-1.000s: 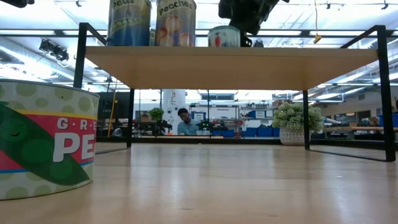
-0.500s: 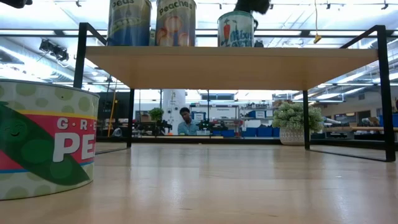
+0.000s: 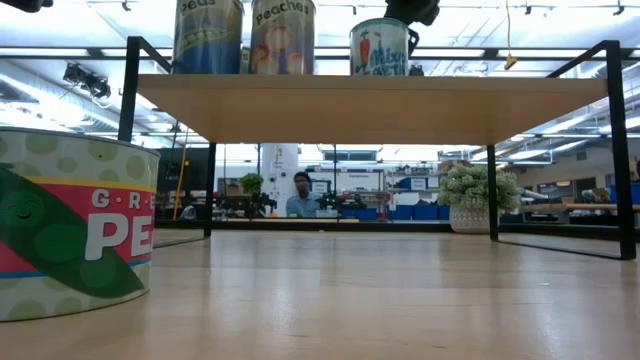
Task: Pick and place cans onto a shelf
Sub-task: Put the canned mix vegetable on the shelf
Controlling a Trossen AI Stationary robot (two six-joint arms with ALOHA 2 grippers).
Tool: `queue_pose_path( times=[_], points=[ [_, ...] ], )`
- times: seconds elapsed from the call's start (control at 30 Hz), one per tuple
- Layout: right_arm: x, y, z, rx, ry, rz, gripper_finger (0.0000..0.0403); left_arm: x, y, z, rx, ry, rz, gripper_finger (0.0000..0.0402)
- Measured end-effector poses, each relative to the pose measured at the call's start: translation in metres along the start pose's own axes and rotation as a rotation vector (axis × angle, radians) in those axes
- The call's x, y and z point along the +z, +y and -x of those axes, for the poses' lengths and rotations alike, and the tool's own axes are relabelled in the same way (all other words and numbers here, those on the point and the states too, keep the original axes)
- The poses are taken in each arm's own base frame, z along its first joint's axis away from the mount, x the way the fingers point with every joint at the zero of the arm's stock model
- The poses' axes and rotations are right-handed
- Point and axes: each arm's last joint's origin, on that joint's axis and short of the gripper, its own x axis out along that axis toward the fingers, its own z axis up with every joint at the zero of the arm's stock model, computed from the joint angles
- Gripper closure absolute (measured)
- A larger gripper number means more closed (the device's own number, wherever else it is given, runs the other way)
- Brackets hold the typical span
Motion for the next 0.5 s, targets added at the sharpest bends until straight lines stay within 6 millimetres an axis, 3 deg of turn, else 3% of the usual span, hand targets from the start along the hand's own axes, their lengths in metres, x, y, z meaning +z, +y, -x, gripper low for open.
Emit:
queue_pose_path(
  times=[0.5],
  points=[
    [-0.017,0.035,0.009,0.071,0.125,0.061,0.0053,0.0,0.0,0.0,-0.001,0.0,-0.004,0.0006]
  ],
)
